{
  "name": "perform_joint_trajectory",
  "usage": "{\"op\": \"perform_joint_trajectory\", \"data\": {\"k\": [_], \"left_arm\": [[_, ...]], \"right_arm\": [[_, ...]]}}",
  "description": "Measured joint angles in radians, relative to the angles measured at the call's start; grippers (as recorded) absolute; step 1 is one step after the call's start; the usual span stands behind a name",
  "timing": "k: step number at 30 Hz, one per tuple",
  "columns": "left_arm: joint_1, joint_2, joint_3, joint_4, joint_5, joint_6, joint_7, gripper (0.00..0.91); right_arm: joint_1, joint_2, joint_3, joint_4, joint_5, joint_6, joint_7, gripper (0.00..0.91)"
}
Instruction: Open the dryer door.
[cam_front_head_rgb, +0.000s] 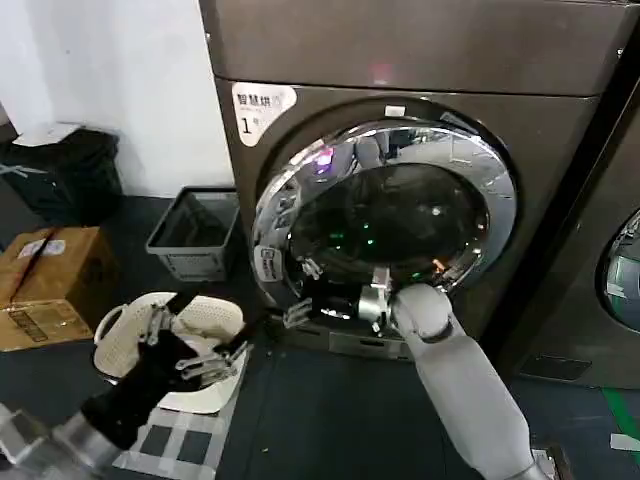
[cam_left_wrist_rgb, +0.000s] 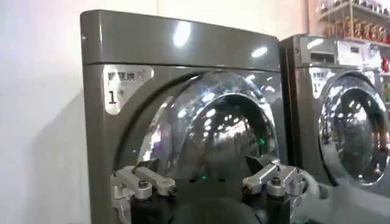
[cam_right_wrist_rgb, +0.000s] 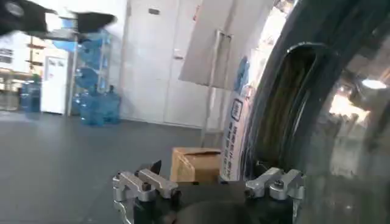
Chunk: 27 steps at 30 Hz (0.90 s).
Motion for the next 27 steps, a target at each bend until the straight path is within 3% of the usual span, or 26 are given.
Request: {"op": "perform_joint_trajectory", "data": {"k": [7,18,27], "left_arm": [[-0.029,0.009,-0.023,0.013,0.010,-0.012,-0.006,0.907],[-0.096,0.054,-0.040,0.222,0.004,-0.144,0.032,0.907],[-0.151,0.079,-0.065,0.345,-0.052,-0.163,0.050,0.907]], "right_arm": [[-0.058,-0.023,0.028,0.058,0.025,0.000,-0.046,0.907],[-0.143,-0.042,0.067,0.144,0.047,0.003,-0.088,0.907],[-0.192,-0.063,0.094,0.187,0.063,0.009,-0.133,0.907]]}}
